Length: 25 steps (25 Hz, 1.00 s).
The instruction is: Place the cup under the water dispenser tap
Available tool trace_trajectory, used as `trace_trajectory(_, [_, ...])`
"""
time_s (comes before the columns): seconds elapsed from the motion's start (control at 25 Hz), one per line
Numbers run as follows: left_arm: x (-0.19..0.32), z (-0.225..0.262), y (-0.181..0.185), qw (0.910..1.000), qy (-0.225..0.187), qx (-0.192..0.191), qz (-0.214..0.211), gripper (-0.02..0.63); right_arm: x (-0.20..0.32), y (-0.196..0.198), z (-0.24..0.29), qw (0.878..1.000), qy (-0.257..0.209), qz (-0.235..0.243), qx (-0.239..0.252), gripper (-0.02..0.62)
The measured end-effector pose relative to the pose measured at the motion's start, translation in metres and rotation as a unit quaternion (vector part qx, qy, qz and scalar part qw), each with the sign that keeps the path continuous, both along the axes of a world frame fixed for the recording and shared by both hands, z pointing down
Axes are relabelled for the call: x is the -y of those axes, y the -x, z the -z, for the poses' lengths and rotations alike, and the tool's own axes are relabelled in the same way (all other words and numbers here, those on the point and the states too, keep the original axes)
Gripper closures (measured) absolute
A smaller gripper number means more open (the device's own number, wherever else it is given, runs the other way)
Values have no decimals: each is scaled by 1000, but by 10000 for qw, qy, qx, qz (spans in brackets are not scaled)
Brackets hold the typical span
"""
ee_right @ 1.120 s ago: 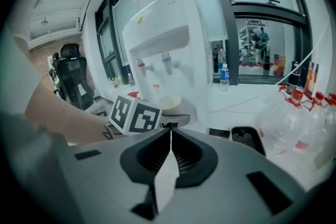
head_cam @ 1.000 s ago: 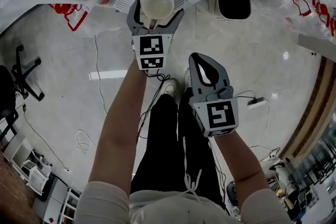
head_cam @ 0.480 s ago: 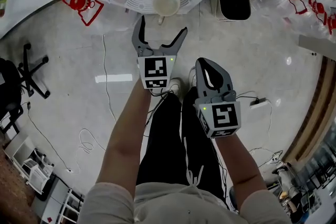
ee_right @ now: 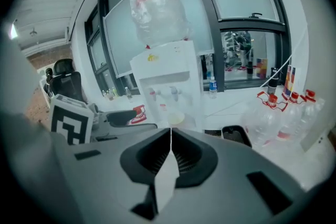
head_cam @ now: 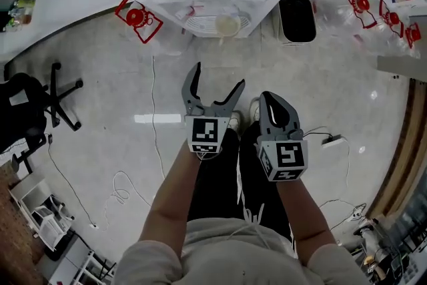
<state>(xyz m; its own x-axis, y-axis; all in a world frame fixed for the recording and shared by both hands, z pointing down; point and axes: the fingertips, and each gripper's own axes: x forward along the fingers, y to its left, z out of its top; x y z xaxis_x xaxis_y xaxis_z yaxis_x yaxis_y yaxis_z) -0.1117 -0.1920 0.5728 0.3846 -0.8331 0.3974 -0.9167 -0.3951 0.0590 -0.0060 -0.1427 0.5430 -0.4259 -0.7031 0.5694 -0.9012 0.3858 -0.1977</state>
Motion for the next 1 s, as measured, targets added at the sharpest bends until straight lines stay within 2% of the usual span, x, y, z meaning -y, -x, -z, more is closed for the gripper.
trace_trajectory(0.04, [-5,10,-1,10000,17,-29,36,127,1,-3,8,10000,-18,-47,-9,566])
trace_trajectory(0.08, [-7,21,-2,9999,-2,-57,118,183,3,-8,16,10000,-36,-89,-8,566])
trace_trajectory(0.16, [-7,49,-2,9993,-158,-104,310,334,10,-15,34,9999,-82,-149,16,566])
trace_trajectory(0.28, [-2,89,-2,9986,-376,-150,343,396,22,-17,67,9995,-279,-172,20,566])
trace_trajectory(0.44, [4,148,-6,9969,-678,-288,279,534,35,-15,118,9971,-746,-132,-13,566])
trace_trajectory(0.68, [-5,254,0,9900,-1177,-712,303,580,44,-15,199,9917,-1253,-269,131,566])
trace_trajectory(0.84, [-5,300,-1,9850,-1399,-1005,83,588,49,-15,240,9862,-1616,-328,142,566])
trace_trajectory(1.0, [-9,338,-2,9816,-1585,-1060,-46,588,43,-16,275,9812,-1903,-280,158,566])
